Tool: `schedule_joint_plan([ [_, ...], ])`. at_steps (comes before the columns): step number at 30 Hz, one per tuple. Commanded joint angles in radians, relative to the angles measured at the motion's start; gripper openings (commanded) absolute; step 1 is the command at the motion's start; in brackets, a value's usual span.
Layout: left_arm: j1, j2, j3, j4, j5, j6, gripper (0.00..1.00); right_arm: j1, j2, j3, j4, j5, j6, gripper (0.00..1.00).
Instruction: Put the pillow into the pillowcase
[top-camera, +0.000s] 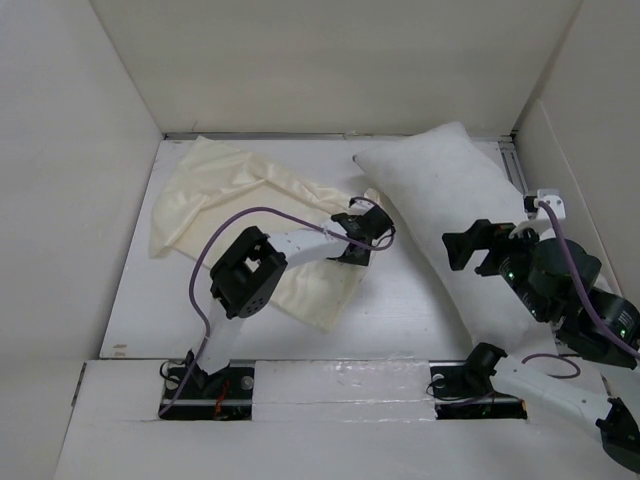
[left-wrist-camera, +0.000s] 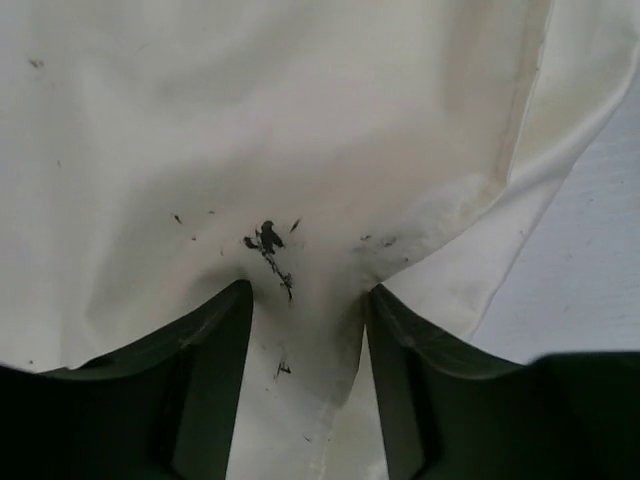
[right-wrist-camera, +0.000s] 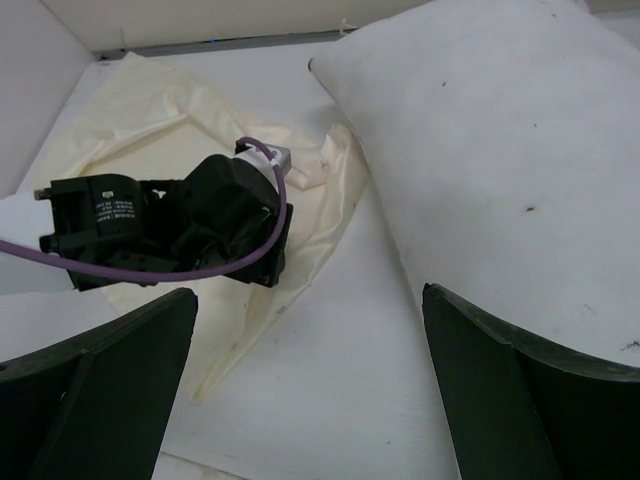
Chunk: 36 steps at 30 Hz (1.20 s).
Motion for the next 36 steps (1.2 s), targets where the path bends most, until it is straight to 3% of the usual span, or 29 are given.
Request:
schedule_joint_plan([
  [1, 0.000, -0.002, 0.046, -0.047, -0.038, -0.001, 0.43, -0.004, -0.009, -0.010, 0.005, -0.015, -0.013, 1.00],
  [3, 0.000, -0.002, 0.056, -0.056, -0.061, -0.001, 0.34, -0.004, -0.009, -0.019, 0.016, -0.015, -0.013, 1.00],
  [4, 0.000, -0.002, 0.069, -0.075, -0.061, -0.010, 0.25, -0.004, -0.009, -0.019, 0.016, -0.015, -0.013, 1.00],
  [10, 0.000, -0.062, 0.089, -0.130, -0.109, -0.031, 0.09, -0.004, 0.016, -0.039, 0.037, -0.024, -0.022, 1.00],
  [12, 0.000, -0.098, 0.089, -0.130, -0.130, -0.031, 0.00, -0.004, 0.026, -0.052, 0.066, -0.024, -0.022, 1.00],
  [16, 0.024, -0.118, 0.080, -0.139, -0.143, -0.031, 0.00, -0.004, 0.062, -0.076, 0.127, -0.035, -0.022, 1.00],
  [21, 0.073, -0.212, -0.044, -0.065, -0.104, -0.073, 0.00, -0.053, 0.209, -0.013, 0.200, -0.061, -0.076, 1.00],
  [26, 0.151, -0.318, -0.173, 0.092, 0.026, -0.091, 0.00, -0.291, 0.489, 0.126, 0.317, -0.277, -0.185, 1.00],
  [27, 0.180, -0.335, -0.197, 0.132, 0.139, -0.091, 0.00, -0.361, 0.535, 0.151, 0.318, -0.317, -0.199, 1.00],
  [30, 0.274, -0.391, -0.302, 0.278, 0.349, -0.048, 0.00, -0.411, 0.739, 0.267, 0.332, -0.288, -0.257, 1.00],
  [33, 0.274, -0.391, -0.302, 0.266, 0.385, -0.034, 0.00, -0.432, 0.983, 0.420, 0.255, -0.170, -0.294, 1.00],
  [36, 0.274, -0.391, -0.316, 0.301, 0.417, -0.025, 0.00, -0.461, 1.155, 0.544, 0.198, -0.170, -0.303, 1.00],
])
